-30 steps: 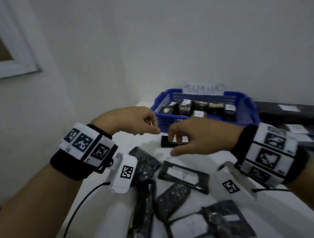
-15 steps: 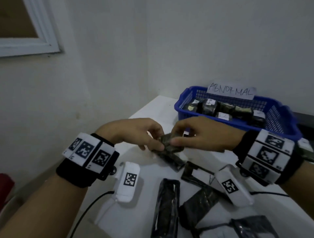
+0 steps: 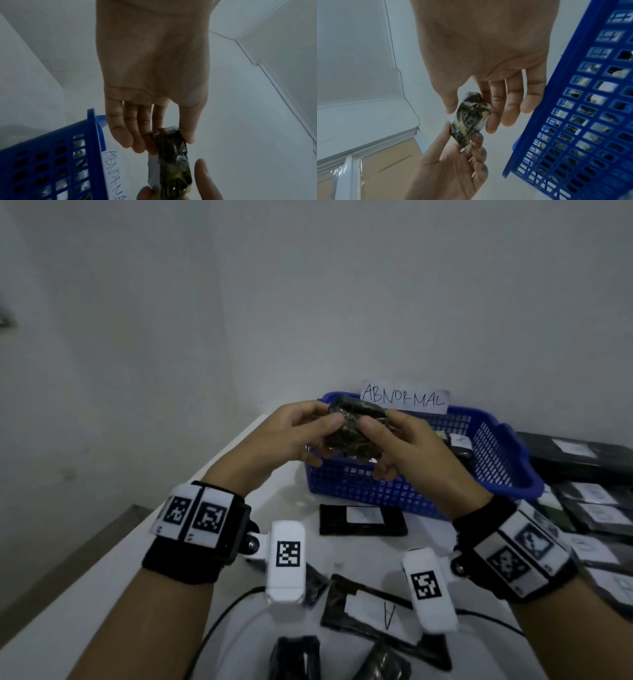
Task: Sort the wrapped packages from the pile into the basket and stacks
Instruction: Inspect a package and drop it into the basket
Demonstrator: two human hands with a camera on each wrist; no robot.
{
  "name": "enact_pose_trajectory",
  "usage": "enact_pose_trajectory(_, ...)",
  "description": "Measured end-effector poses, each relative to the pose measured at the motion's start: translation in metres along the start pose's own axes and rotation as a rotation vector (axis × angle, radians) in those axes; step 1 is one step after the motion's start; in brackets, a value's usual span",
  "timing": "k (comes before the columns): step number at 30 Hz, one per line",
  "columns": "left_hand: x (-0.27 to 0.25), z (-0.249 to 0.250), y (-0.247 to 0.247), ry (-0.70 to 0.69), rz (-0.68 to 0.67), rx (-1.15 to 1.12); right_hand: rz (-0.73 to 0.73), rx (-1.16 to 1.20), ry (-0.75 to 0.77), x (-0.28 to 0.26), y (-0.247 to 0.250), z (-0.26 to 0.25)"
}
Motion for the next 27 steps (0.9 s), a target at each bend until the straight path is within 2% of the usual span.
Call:
enact_pose_trajectory(4, 0.013, 0.002, -0.008, 0.058, 0.006, 0.063, -0.044, 0.054, -0.012, -0.002, 0.009, 0.002)
enact_pose_trajectory(8, 0.016, 0.009, -0.023, 0.085, 0.009, 0.092, -0.028, 0.038, 0.016, -0.002, 0.022, 0.0)
enact_pose_trajectory(14, 0.019, 0.023, -0.039, -0.055, -0.086, -0.004, 0.018, 0.064, 0.007, -0.006, 0.042, -0.003)
enact_pose_trajectory(19, 0.025, 0.027, -0.055, -0.145, -0.017, 0.103, 0.083, 0.028, 0.023, -0.006, 0.05, -0.001)
enact_pose_trajectory(22, 0.025, 0.025, -0.058, -0.155, -0.005, 0.124, 0.083, 0.001, 0.035, -0.007, 0.052, -0.001)
enact_pose_trajectory(27, 0.024, 0.023, -0.056, -0.112, -0.024, -0.018, 0.02, 0.001, 0.007, -0.006, 0.059, 0.005)
Point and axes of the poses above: each hand's wrist, its own x-axis towards the middle knuckle, its own y-axis out of the back of the hand, z = x × y, the point moved 3 cm from there along x, towards the middle knuckle, and after that the axes turned 7 degrees about -x, right-handed, at the moved point
